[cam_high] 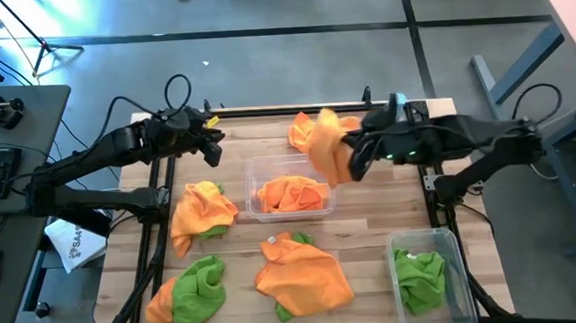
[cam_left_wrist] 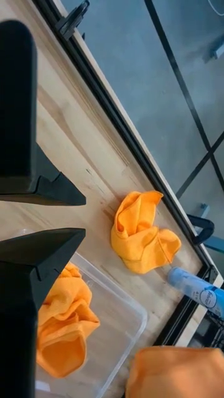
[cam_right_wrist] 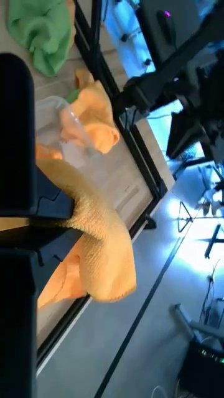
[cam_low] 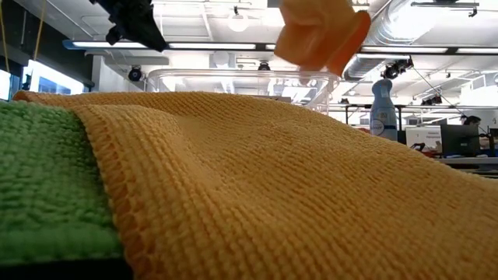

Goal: Sort microfiber towel by color & place in baskets
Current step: Put the yellow microfiber cloth into the top transparent bin

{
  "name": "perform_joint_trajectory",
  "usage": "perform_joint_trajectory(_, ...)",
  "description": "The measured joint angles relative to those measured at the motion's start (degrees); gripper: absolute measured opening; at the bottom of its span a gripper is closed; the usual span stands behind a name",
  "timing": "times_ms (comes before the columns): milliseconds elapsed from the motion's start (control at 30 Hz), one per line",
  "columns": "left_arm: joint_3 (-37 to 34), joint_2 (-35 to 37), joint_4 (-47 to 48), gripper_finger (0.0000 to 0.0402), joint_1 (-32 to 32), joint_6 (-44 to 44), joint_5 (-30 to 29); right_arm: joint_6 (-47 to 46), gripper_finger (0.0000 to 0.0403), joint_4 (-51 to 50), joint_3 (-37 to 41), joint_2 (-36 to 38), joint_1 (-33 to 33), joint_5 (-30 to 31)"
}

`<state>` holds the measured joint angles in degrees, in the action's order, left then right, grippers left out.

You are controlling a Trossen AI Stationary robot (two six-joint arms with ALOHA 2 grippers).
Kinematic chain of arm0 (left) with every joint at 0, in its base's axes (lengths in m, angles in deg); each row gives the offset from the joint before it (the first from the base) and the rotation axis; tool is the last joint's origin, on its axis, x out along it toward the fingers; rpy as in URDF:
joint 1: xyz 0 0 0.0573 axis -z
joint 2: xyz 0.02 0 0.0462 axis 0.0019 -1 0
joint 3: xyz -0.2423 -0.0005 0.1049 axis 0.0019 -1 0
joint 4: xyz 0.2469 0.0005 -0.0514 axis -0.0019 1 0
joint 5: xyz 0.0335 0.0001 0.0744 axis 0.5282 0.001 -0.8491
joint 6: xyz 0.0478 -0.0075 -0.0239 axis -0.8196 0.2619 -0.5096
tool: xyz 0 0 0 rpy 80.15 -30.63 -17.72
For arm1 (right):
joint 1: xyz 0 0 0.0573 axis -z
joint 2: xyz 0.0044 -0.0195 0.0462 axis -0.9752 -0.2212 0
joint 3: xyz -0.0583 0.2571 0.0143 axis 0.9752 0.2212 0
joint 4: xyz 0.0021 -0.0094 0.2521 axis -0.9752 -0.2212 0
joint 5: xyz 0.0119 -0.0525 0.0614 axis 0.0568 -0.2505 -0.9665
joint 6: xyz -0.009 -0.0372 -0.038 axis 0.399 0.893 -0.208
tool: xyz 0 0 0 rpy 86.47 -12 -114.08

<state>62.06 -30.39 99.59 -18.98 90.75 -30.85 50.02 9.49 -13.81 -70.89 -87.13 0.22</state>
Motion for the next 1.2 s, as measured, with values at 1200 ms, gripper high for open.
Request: perform_joint_trajectory(1200,0.0,-1.9,0.7,0.0055,0.0,-14.5,5.0,-21.7,0.0,8.9,0.1,-27.3,8.3,-24.5)
